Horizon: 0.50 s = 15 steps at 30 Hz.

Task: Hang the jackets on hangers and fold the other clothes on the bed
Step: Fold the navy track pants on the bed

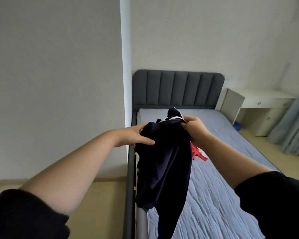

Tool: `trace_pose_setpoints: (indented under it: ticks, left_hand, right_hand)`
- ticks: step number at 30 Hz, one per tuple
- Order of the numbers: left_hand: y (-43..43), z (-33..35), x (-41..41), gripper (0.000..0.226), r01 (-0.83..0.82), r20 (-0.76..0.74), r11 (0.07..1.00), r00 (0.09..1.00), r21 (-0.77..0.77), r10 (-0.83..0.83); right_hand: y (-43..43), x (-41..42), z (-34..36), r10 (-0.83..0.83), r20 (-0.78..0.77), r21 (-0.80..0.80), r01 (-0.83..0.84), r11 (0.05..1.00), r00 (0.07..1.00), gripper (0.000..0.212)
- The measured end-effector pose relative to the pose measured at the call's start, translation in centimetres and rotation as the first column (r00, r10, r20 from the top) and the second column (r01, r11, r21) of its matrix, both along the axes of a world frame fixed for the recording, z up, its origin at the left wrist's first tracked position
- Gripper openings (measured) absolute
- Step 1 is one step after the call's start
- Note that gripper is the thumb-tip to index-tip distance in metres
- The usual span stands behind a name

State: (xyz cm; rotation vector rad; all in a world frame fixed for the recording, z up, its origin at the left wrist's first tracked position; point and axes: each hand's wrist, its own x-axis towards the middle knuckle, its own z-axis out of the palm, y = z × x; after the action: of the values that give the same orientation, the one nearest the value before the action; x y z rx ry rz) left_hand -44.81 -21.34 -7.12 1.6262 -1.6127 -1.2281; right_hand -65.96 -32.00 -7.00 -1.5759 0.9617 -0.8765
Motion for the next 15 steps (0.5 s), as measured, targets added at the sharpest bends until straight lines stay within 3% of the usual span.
trace_pose_setpoints:
  ticks: [2,4,10,13,15]
  left_hand:
    - [0.3,1.1,-0.2,0.033,0.011,0.032,1.0,0.999,0.016,-0.012]
    - [0.3,2.2,-0.5,0.025,-0.077,0.065,0.996,0.995,-0.049,0.08]
    - [-0.2,8.1,-1.8,0.013,-0.177,0.243,0.967,0.945,-0.183,0.219]
    - [-0.3,10.7,-2.9,0.024,-0.074,0.541,0.958,0.812,-0.279,0.22]
    - [-0.3,11.6,-3.7,0.022,0.01,0.652,0.927,0.714,-0.375,0.256]
  right_hand:
    - [0.3,0.0,1.1,0.044,0.05,0.015,-0.045,0.999,0.998,0.041]
    - [0.5,-0.1,2.2,0.064,0.078,0.015,-0.066,0.998,0.995,0.044]
    - [0.5,-2.0,3.9,0.073,0.088,0.055,-0.078,0.995,0.993,0.037]
    - [0.4,-3.1,3.6,0.131,0.009,0.118,-0.131,0.984,0.991,0.025]
    - [0.5,-3.7,3.5,0.16,-0.063,0.138,-0.15,0.979,0.985,0.018]
